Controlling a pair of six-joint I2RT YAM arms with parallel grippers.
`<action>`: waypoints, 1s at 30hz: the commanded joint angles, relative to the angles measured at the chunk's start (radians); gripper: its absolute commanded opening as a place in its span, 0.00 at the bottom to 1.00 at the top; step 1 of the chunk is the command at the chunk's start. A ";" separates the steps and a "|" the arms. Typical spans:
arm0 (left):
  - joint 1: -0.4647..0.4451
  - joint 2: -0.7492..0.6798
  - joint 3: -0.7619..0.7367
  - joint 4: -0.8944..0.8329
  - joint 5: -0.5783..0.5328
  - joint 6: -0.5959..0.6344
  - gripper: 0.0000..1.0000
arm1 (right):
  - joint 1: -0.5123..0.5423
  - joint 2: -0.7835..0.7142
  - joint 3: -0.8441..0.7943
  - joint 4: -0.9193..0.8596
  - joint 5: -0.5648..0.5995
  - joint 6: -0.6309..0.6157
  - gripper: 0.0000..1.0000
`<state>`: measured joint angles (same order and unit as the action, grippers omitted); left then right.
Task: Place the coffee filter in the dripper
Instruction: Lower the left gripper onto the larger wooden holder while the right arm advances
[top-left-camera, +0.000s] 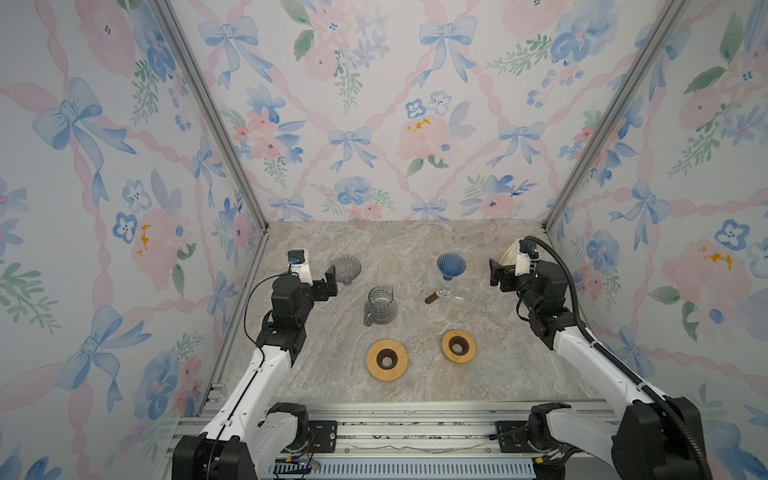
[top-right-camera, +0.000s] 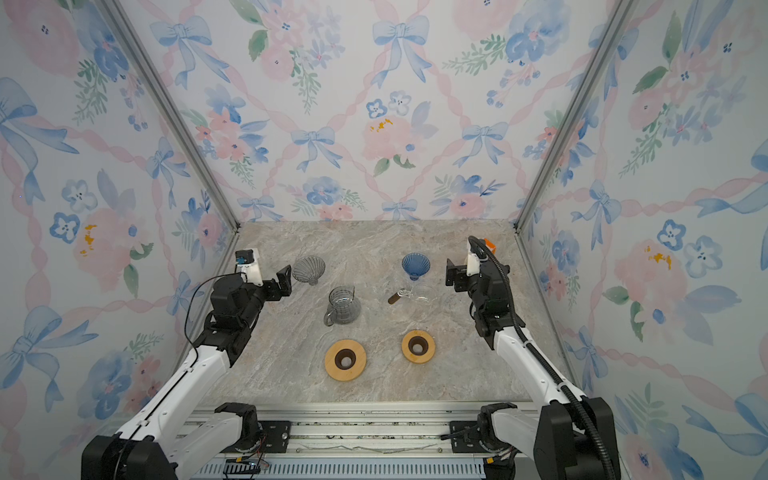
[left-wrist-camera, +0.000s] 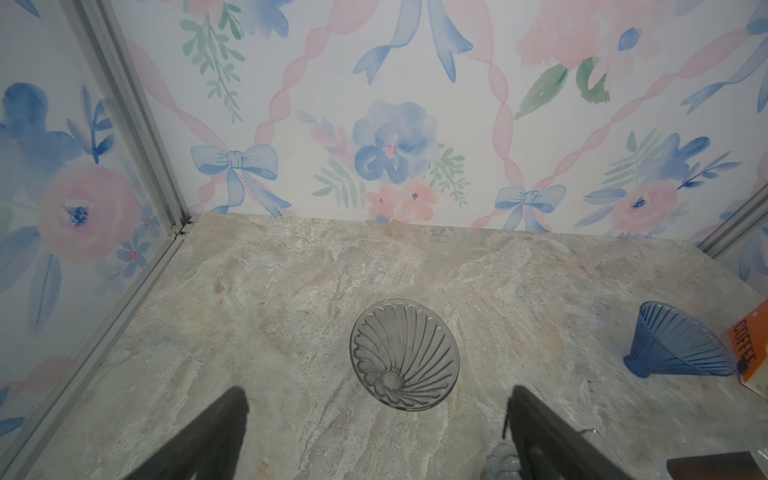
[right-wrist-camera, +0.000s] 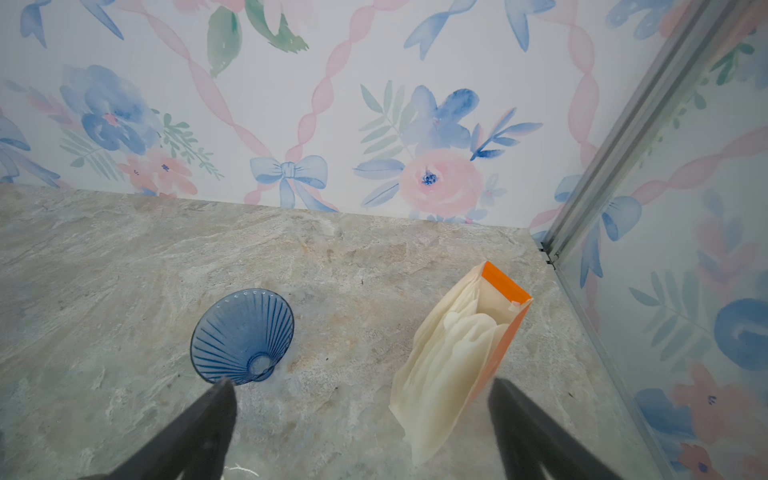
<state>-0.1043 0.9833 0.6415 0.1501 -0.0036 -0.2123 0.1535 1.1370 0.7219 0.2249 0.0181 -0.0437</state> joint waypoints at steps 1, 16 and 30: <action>-0.007 -0.009 0.057 -0.229 0.086 -0.079 0.98 | 0.014 -0.031 0.074 -0.166 -0.132 -0.028 0.96; -0.082 -0.045 -0.011 -0.387 0.283 -0.348 0.96 | 0.121 -0.064 0.159 -0.390 -0.258 -0.087 0.96; -0.206 -0.187 -0.202 -0.489 0.346 -0.602 0.87 | 0.191 -0.070 0.114 -0.399 -0.313 -0.069 0.96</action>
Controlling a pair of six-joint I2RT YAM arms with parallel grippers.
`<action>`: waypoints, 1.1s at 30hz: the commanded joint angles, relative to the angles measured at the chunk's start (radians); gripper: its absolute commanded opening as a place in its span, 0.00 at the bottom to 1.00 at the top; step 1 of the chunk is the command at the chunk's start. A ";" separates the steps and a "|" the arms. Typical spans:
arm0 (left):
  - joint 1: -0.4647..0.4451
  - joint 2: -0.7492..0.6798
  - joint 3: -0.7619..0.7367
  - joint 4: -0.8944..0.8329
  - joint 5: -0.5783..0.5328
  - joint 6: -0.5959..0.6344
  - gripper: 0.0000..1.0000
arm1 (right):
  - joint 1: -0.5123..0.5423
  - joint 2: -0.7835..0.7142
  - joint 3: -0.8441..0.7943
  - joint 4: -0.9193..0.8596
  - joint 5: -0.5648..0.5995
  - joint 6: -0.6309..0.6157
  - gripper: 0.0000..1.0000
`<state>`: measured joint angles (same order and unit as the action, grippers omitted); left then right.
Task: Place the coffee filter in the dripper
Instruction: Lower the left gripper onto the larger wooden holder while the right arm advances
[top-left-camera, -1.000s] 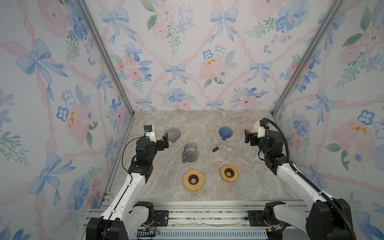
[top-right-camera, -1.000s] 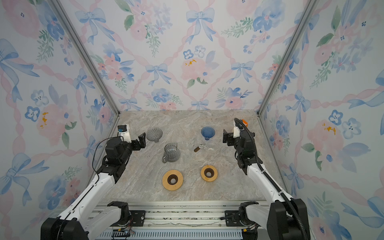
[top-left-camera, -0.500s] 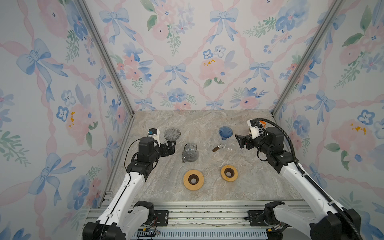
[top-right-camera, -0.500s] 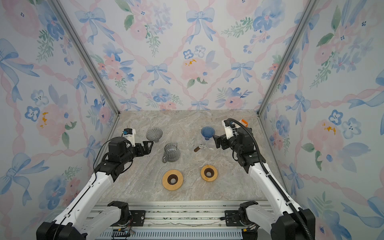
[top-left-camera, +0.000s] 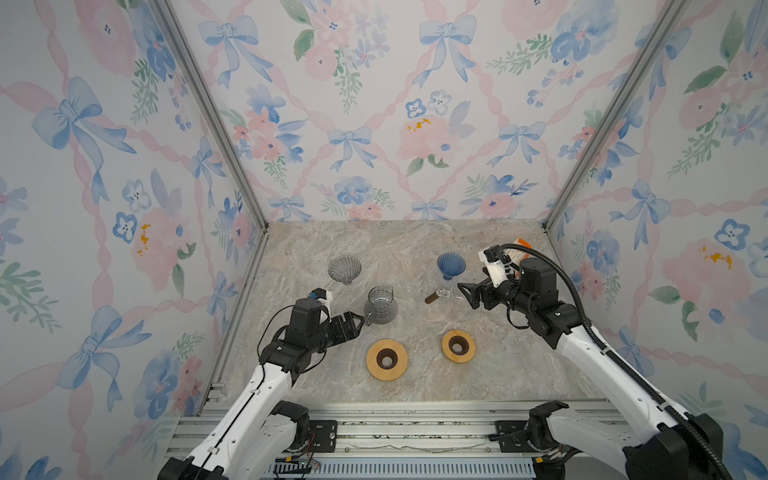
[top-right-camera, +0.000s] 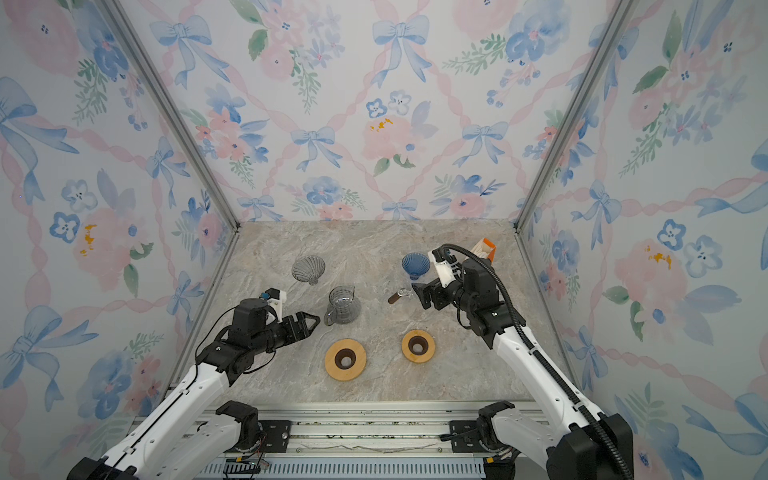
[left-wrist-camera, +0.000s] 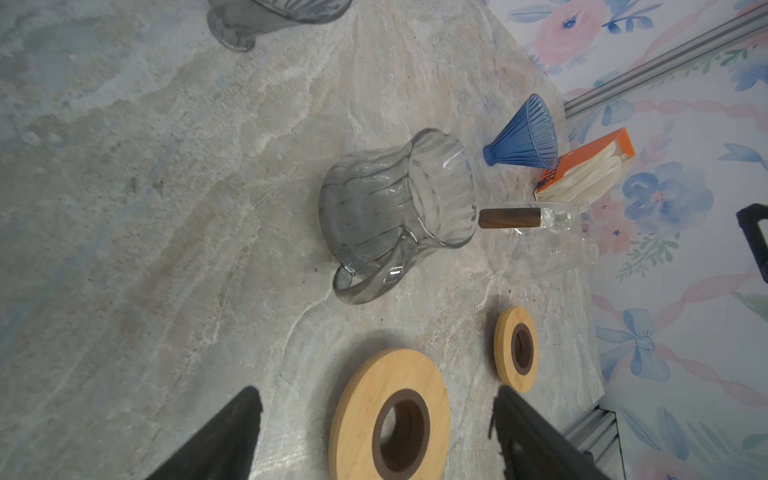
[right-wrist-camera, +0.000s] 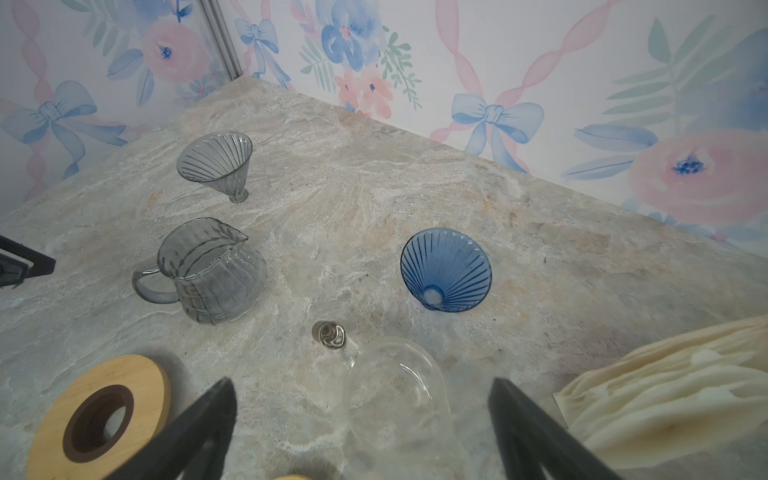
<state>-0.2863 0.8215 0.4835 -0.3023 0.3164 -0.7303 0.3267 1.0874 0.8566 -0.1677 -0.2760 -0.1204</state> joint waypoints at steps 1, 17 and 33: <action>-0.036 -0.034 -0.057 -0.036 0.026 -0.099 0.87 | 0.021 -0.021 -0.025 -0.003 -0.020 0.010 0.97; -0.197 0.072 -0.158 -0.029 0.051 -0.168 0.82 | 0.033 -0.049 -0.082 0.016 -0.061 0.044 0.96; -0.226 0.057 -0.361 0.330 0.163 -0.390 0.76 | 0.048 -0.039 -0.108 0.002 -0.073 0.041 0.96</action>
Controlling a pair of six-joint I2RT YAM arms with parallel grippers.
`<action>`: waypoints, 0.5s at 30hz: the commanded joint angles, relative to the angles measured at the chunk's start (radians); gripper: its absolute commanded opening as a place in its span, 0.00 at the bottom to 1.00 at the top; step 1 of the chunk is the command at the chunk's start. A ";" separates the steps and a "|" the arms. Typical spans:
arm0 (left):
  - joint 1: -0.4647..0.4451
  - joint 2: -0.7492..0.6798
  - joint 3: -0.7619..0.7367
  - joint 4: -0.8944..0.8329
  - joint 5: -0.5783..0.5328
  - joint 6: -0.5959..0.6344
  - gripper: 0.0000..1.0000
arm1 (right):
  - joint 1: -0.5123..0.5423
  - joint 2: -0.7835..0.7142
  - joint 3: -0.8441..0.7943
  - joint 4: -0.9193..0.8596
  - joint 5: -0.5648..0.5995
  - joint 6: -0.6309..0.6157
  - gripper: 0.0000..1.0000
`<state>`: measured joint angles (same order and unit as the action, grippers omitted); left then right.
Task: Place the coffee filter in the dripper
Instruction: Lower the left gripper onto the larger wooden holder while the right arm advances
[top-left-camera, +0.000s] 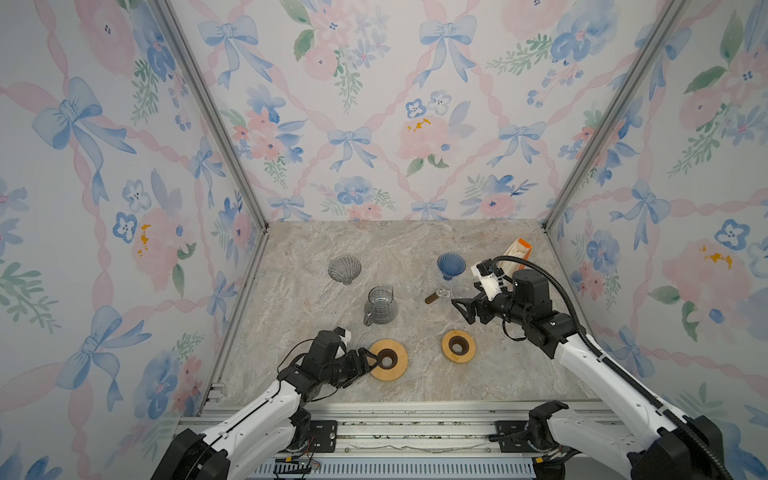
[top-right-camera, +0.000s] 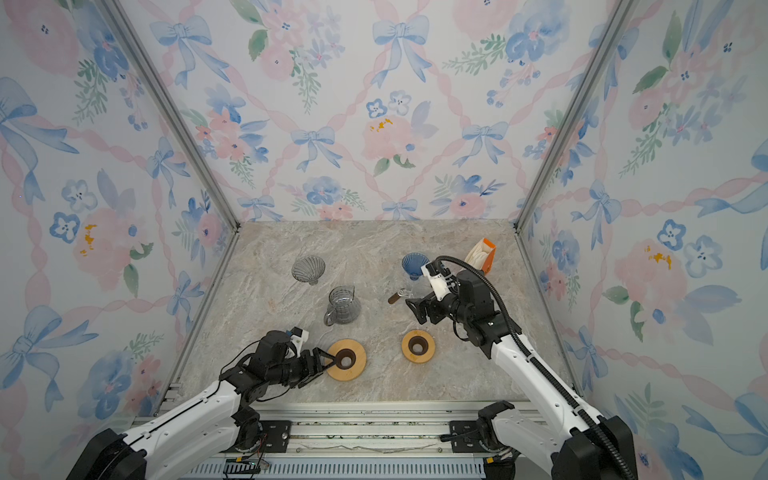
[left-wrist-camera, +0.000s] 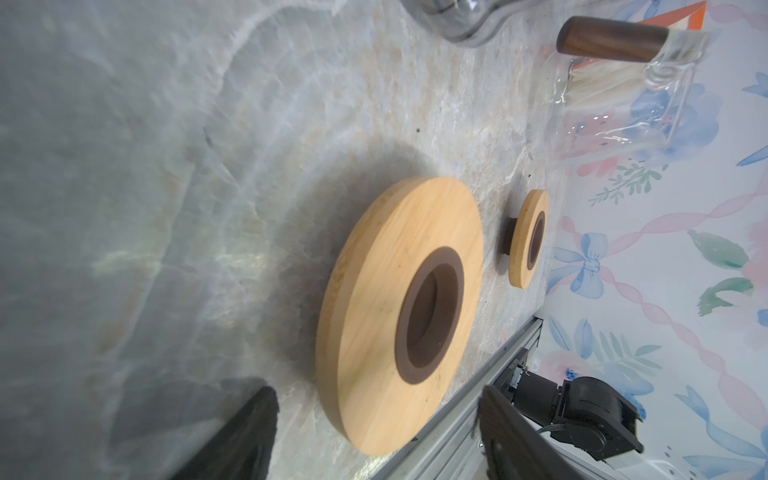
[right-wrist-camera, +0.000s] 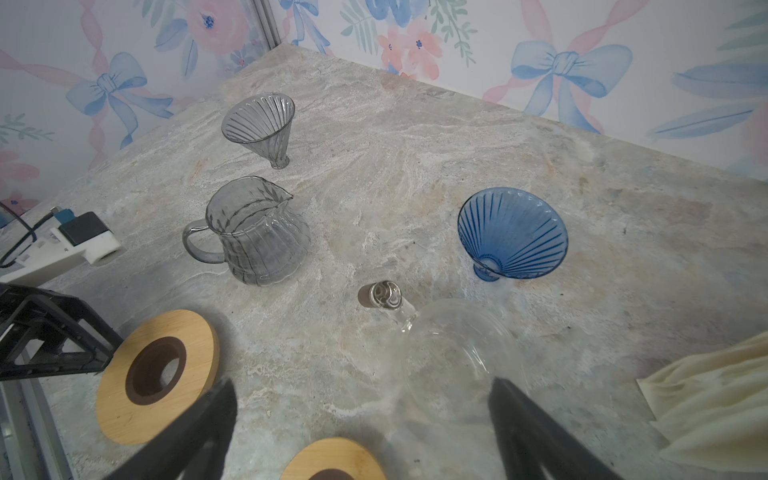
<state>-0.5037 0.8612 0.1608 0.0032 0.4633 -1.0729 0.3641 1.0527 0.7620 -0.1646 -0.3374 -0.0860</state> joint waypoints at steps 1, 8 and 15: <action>-0.010 0.019 -0.041 0.024 0.017 -0.050 0.76 | 0.012 -0.004 -0.015 0.001 -0.008 0.006 0.97; -0.015 0.079 -0.030 0.038 0.022 -0.042 0.74 | 0.011 0.010 -0.018 0.018 -0.007 0.010 0.96; -0.039 0.205 0.021 0.055 0.040 -0.003 0.72 | 0.012 0.023 -0.026 0.040 -0.030 0.010 0.96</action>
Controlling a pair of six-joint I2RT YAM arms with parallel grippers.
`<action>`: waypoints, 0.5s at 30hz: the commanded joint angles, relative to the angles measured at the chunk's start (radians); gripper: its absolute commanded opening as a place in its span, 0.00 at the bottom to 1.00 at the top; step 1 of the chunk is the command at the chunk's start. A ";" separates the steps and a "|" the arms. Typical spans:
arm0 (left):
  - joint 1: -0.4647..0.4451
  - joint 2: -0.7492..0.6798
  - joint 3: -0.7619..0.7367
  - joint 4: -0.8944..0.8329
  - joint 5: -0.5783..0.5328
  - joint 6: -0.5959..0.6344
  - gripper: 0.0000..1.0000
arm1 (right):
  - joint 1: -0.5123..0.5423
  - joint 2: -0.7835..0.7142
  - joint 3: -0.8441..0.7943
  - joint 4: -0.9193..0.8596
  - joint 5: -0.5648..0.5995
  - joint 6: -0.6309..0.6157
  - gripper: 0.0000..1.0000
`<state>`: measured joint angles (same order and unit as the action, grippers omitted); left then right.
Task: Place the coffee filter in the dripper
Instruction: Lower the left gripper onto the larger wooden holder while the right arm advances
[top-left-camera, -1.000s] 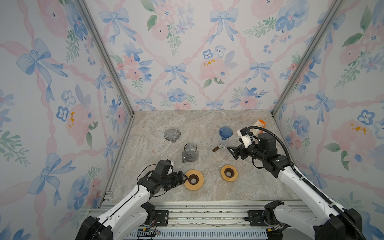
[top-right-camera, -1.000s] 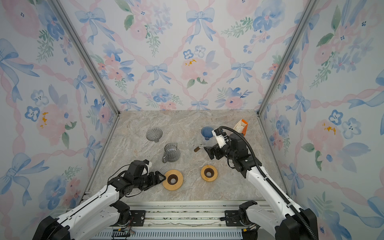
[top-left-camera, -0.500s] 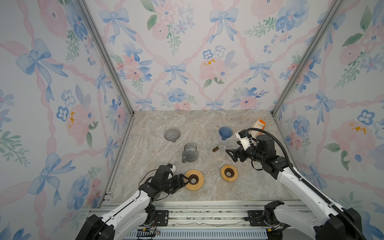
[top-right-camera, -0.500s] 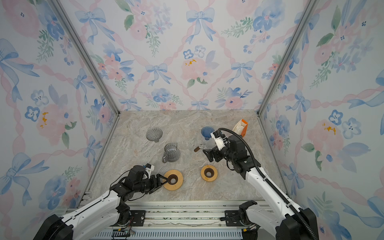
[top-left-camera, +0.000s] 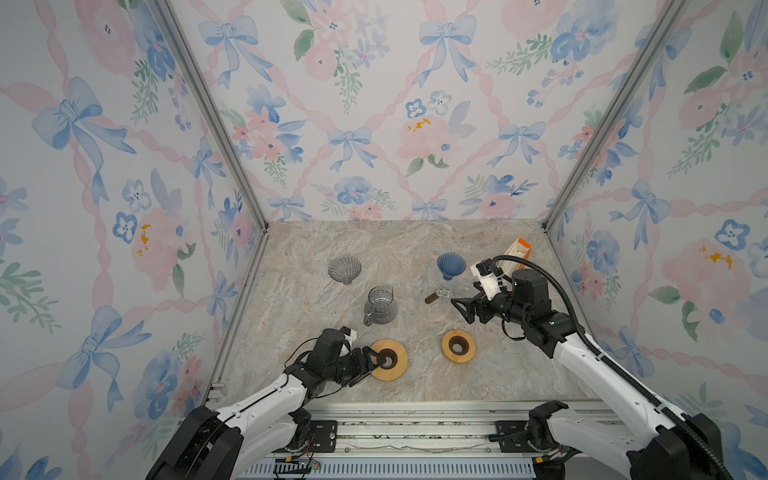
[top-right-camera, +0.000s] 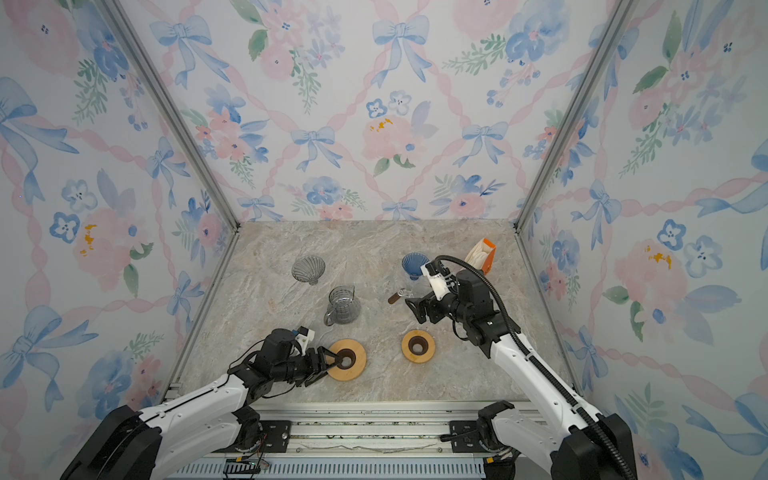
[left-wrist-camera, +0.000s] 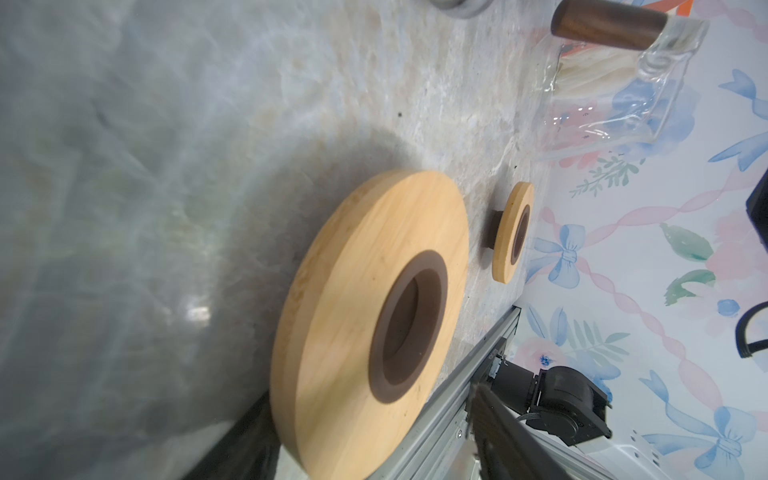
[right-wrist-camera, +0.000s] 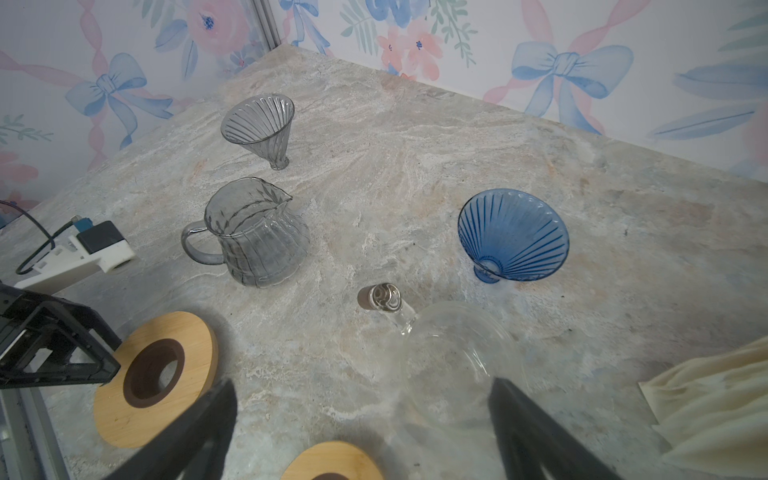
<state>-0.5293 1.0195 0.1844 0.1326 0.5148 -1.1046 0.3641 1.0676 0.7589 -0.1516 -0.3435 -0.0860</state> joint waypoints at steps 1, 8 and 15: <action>-0.015 0.060 0.003 -0.074 -0.012 0.034 0.72 | 0.011 0.007 -0.026 0.033 -0.032 0.009 0.97; -0.017 0.110 0.015 -0.044 -0.008 0.046 0.66 | 0.012 0.022 -0.015 0.010 -0.083 -0.009 0.96; -0.017 0.130 0.030 -0.032 -0.008 0.058 0.58 | 0.011 0.028 -0.014 0.010 -0.082 -0.008 0.96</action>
<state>-0.5400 1.1278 0.2230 0.1665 0.5350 -1.0744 0.3641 1.0870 0.7456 -0.1398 -0.4088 -0.0902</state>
